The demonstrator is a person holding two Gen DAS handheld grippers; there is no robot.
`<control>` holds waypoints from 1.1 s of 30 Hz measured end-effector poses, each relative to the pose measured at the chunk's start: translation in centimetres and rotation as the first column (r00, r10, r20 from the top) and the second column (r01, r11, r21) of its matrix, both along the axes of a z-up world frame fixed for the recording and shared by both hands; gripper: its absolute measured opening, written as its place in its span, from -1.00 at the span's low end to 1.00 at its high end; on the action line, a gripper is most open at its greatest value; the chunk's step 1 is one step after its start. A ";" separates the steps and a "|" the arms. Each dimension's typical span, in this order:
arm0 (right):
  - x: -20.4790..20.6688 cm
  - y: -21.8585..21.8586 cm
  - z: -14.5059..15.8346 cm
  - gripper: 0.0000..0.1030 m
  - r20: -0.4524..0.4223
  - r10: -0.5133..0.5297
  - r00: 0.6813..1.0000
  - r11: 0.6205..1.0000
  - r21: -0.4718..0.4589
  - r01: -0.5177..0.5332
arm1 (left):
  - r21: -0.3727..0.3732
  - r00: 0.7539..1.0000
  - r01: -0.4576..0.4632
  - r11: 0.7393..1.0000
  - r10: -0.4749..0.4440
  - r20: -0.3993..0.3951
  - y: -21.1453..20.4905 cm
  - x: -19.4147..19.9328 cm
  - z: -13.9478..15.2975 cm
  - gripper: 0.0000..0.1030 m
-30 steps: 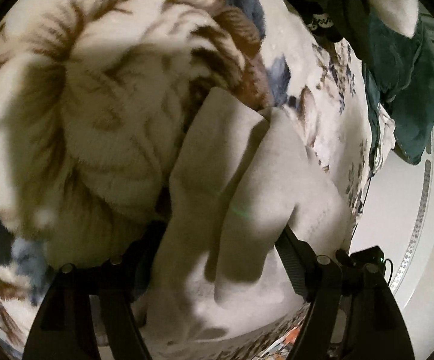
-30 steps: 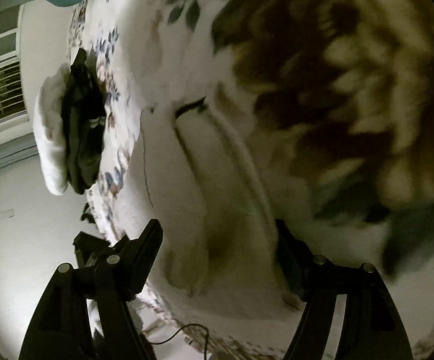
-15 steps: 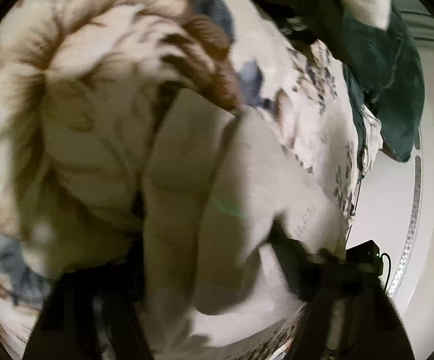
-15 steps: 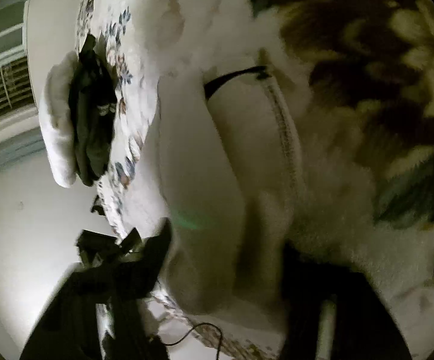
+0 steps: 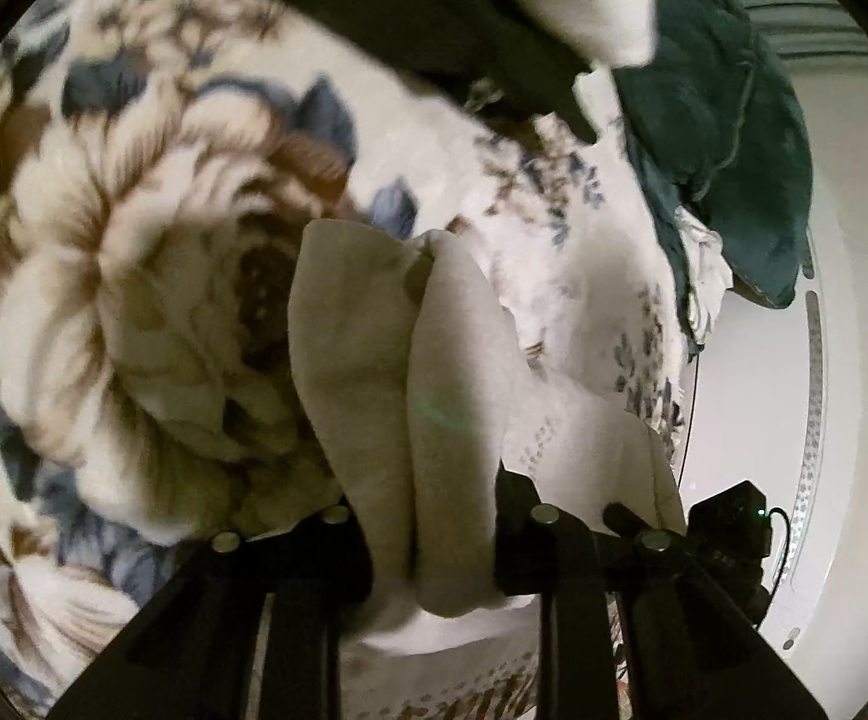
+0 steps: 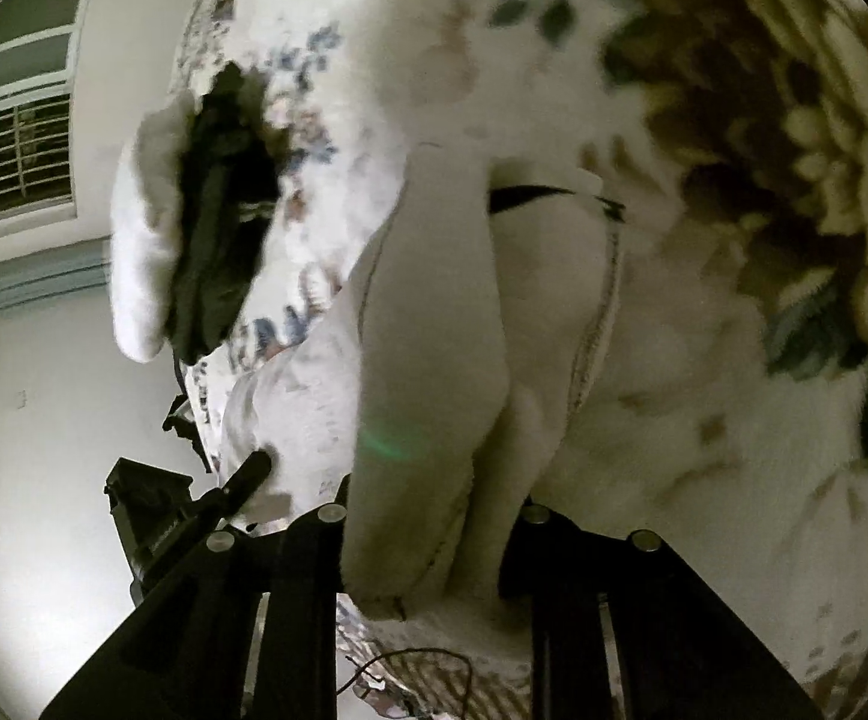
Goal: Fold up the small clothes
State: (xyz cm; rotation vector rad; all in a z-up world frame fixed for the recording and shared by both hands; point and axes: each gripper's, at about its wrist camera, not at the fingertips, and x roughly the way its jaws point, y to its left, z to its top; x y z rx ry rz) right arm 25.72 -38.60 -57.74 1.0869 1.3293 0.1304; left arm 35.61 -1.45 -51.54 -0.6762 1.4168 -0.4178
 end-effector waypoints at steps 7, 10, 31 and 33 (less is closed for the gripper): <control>2.6 2.0 8.0 -0.56 0.094 0.015 0.995 1.000 -0.024 -0.013 | -0.045 0.998 -0.018 0.999 0.021 0.064 2.7 1.6 6.6 -0.61; 4.8 3.5 12.5 -0.56 0.145 0.018 0.989 0.999 -0.029 -0.014 | -0.056 0.994 -0.017 0.998 0.023 0.109 4.1 3.7 10.7 -0.61; 36.4 17.0 17.3 -0.56 0.251 0.130 0.959 0.986 -0.131 -0.099 | 0.175 0.976 -0.072 0.982 0.034 0.214 13.3 31.0 14.3 -0.59; 38.1 17.6 15.9 -0.52 0.194 0.167 0.967 0.969 -0.210 -0.126 | 0.242 0.981 -0.043 0.969 -0.005 0.194 13.0 31.8 13.3 -0.54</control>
